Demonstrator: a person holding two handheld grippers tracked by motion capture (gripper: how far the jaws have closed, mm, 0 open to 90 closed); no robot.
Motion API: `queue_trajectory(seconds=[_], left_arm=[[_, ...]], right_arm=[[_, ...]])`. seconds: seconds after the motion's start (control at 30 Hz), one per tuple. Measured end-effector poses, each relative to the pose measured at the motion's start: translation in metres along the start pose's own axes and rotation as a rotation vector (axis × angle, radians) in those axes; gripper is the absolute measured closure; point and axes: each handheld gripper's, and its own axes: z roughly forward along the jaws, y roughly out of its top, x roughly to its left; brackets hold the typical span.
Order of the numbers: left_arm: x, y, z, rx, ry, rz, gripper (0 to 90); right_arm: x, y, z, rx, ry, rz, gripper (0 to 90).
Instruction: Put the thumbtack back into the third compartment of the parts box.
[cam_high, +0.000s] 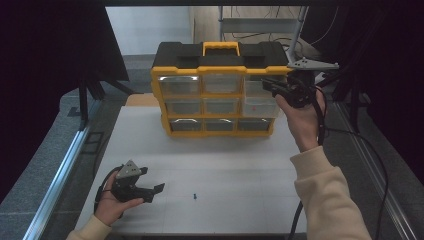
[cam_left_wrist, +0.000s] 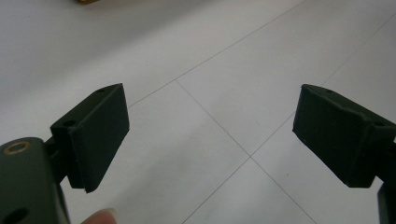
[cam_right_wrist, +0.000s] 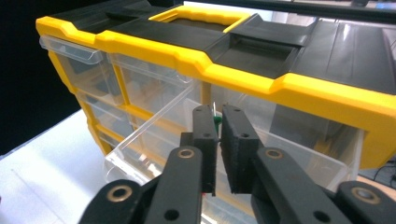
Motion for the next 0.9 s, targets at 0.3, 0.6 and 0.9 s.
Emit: queue_trajectory(seconds=[0.3,0.6,0.9], left_arm=[[0.000,0.000,0.000,0.005,0.000,-0.001,11.1],[0.000,0.000,0.000,0.006,0.003,-0.001,11.1],[0.000,0.000,0.001,0.006,0.004,-0.003,11.0]], right_arm=[[0.021,0.001,-0.004,-0.075,0.104,-0.021,37.7],[0.058,-0.007,-0.010,-0.077,0.261,-0.080,35.3],[0.087,-0.024,-0.007,-0.046,0.368,-0.095,34.7]])
